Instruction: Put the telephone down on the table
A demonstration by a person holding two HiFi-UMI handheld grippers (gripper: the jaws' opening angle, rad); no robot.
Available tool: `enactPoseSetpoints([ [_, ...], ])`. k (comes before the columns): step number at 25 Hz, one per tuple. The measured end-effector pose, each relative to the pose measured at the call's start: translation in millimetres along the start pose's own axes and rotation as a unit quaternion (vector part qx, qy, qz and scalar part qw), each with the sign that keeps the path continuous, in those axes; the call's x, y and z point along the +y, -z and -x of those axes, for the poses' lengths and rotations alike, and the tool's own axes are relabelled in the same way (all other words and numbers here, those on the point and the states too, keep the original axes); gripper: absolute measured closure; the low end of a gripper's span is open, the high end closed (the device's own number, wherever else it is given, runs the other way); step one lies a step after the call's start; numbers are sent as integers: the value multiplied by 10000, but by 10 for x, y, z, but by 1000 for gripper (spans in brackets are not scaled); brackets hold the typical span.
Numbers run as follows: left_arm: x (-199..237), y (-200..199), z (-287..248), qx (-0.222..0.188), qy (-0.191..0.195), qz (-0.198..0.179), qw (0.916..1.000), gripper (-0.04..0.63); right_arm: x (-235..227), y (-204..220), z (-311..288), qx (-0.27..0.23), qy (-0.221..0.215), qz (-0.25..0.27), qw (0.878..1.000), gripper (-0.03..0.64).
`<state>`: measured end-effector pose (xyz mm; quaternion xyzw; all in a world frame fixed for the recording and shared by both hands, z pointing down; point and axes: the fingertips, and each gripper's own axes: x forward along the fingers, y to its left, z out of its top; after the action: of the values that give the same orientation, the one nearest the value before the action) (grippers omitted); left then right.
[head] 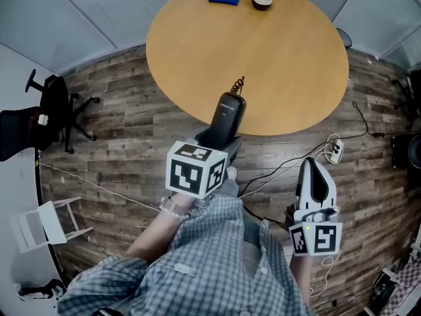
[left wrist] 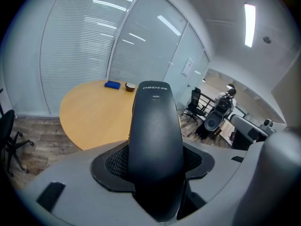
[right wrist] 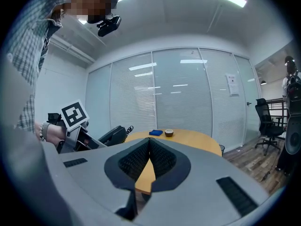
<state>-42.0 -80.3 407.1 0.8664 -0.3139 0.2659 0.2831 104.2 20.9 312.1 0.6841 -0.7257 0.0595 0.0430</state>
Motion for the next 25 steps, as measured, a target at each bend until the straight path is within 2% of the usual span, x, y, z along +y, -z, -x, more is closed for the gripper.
enactPoseSetpoints([
  [8,147,-164,-453,295,89,-40,9995,318,-155,-5,-501,122,-17,-54,9999,607],
  [13,78,-161,-702,475,135,66,9988,318,-265,19,-614,277,-55,-34,9996,607],
  [25,-7,-144,-1318,743,-327,435,9957,318,-569,30,-896,395,-716,10,9966,606],
])
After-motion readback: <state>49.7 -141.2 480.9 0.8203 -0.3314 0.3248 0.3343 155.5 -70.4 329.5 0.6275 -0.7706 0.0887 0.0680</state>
